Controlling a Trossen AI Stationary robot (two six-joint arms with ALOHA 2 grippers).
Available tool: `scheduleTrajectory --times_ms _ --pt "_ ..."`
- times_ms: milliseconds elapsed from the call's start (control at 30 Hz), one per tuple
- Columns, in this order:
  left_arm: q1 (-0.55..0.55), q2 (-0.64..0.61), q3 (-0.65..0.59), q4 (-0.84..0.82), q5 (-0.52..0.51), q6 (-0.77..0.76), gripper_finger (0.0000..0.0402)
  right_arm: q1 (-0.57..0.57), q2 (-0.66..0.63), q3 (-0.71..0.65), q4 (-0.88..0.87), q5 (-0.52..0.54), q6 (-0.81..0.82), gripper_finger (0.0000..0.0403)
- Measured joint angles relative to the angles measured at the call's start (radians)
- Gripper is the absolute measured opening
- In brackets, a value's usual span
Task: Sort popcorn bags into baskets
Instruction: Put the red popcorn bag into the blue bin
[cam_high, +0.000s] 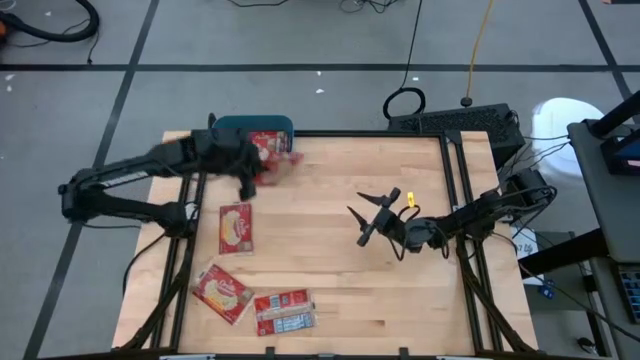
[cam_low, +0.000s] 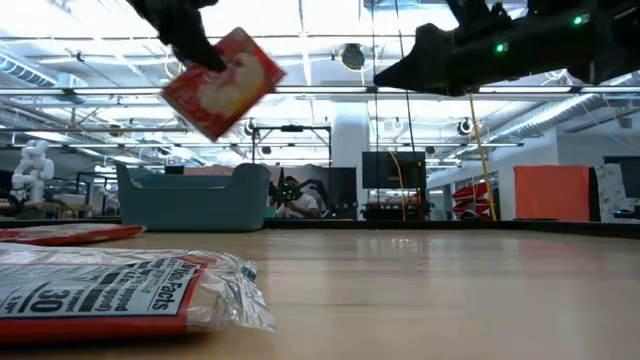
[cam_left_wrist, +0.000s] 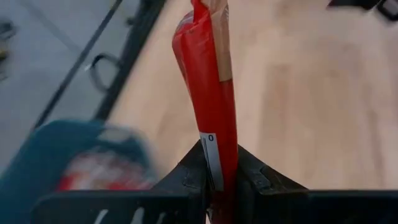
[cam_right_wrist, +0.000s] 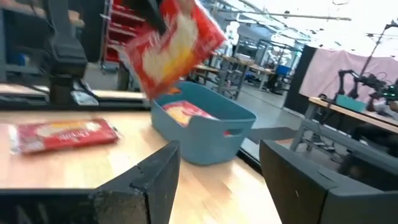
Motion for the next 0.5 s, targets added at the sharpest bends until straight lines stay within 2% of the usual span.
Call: scheduleTrajectory --times_ms 100,267,333,500 --pt "0.064 0.017 0.116 -0.125 -0.049 0.085 0.0031 -0.020 0.000 0.000 -0.021 -0.004 0.006 0.0214" --pt "0.156 0.086 0.275 -0.274 -0.083 0.219 0.0033 -0.039 0.000 0.000 -0.030 -0.115 0.026 0.0214" --pt "0.175 0.116 0.309 -0.301 -0.119 0.287 0.0037 -0.042 0.000 0.000 -0.030 -0.154 0.033 0.0214" --pt "0.223 0.189 0.320 -0.315 -0.192 0.520 0.0037 -0.041 0.000 0.000 -0.058 -0.158 0.034 0.0214"
